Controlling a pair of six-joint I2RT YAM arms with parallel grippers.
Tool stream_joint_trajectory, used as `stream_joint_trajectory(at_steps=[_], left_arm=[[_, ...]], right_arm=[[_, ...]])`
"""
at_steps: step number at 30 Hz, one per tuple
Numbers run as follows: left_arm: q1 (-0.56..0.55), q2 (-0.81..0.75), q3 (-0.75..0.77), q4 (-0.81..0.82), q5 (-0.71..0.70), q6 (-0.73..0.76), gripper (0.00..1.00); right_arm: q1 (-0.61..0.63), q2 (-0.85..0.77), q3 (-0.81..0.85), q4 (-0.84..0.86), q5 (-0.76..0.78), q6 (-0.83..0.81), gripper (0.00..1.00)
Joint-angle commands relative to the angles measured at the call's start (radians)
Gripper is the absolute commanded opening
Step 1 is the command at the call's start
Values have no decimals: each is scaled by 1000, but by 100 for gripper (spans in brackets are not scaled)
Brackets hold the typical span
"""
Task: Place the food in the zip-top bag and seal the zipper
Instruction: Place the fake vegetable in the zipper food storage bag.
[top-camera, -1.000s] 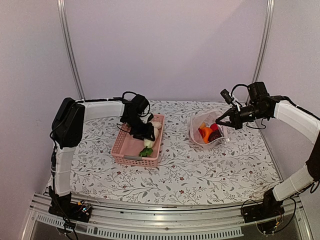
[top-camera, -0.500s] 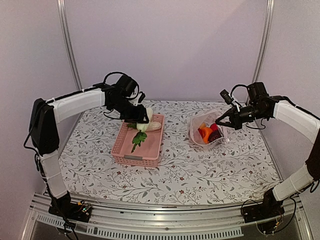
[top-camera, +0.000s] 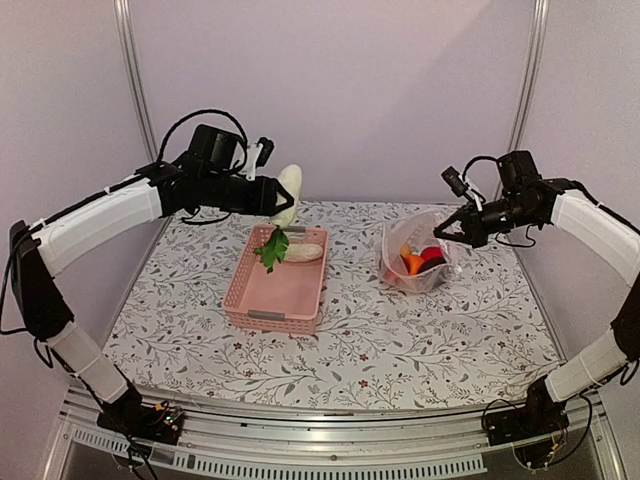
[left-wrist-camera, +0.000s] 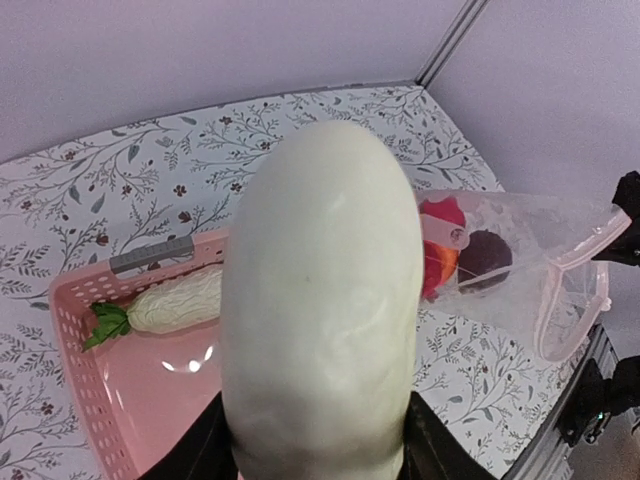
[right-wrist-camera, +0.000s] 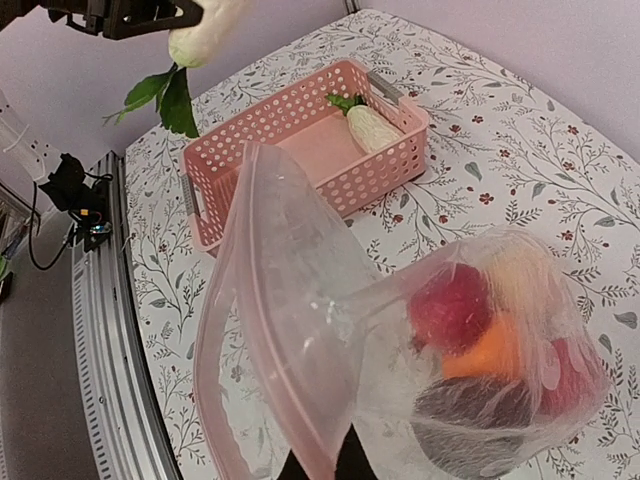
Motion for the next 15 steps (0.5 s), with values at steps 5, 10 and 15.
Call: stream_joint_trajectory(at_steps=[5,10,15], left_arm=[[-133,-219,-134,398,24,141,28],[-225,-316,-261,678,52,209,23],[-288,-322,-336,877,104,243,23]], right_arm=[[71,-26,211,-241,87,-41,0],[112,-20,233,-289,107,-43,0],[127,0,202,-293,110,-46,0]])
